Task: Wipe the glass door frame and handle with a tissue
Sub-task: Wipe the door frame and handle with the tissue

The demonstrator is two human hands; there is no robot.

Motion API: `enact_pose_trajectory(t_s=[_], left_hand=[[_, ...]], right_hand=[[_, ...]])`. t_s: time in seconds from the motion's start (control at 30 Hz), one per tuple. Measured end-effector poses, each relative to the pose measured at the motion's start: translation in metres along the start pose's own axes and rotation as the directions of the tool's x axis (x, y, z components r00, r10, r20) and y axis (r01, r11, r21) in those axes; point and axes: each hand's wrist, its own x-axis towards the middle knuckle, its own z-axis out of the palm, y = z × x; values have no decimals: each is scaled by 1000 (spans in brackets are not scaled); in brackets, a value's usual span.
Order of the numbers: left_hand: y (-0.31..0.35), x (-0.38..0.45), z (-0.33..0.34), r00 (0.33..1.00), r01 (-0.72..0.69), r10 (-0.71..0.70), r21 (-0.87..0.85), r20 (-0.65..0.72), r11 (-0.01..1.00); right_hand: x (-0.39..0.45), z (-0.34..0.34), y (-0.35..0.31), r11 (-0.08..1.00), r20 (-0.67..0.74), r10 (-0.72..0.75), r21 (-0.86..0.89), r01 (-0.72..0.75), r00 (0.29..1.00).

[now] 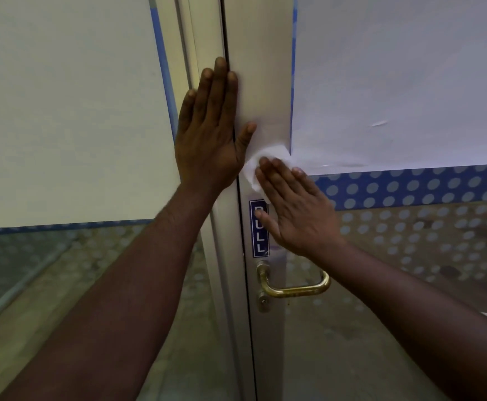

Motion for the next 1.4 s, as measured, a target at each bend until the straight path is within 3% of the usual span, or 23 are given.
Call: enact_pose_trajectory(t_s=[0.07, 0.17, 0.23, 0.37, 0.57, 0.73, 0.9, 1.07, 1.23, 1.4], left_hand=[[-1, 1, 0, 1000, -2, 2, 10, -6, 1000], [0, 0, 0, 1000, -6, 6, 20, -13, 1000], [1, 0, 0, 1000, -3, 3, 13, -25, 1000], [1, 0, 3, 999, 0, 1, 14, -49, 1000], [2, -1, 2, 999, 12, -12, 1, -43, 1000], [5, -4, 2, 998, 32, -33, -13, -46, 999], [3, -6, 1, 999, 8, -9, -24, -36, 1000], [2, -10, 4, 999, 9, -9, -16, -34, 1000], [2, -8, 2, 999, 10, -11, -21, -36, 1000], [3, -9, 3, 999, 15, -16, -24, -43, 1000]], right_hand=[[-1, 6, -12, 998, 51, -63, 24, 62, 997], [-34, 20, -10, 964, 201, -261, -5, 267, 944], [-41, 20, 4, 955, 181, -288, -12, 295, 940], [-12, 5, 9, 989, 42, -145, 25, 144, 989], [-32, 10, 0, 966, 206, -249, -13, 257, 947], [-8, -3, -10, 995, 87, -57, 82, 50, 995], [-45, 9, -16, 971, 258, -238, 54, 232, 936], [-14, -1, -18, 993, 85, 14, 113, -23, 996], [-46, 13, -26, 982, 244, -175, 107, 153, 954], [-16, 1, -28, 984, 85, 49, 167, -63, 995]])
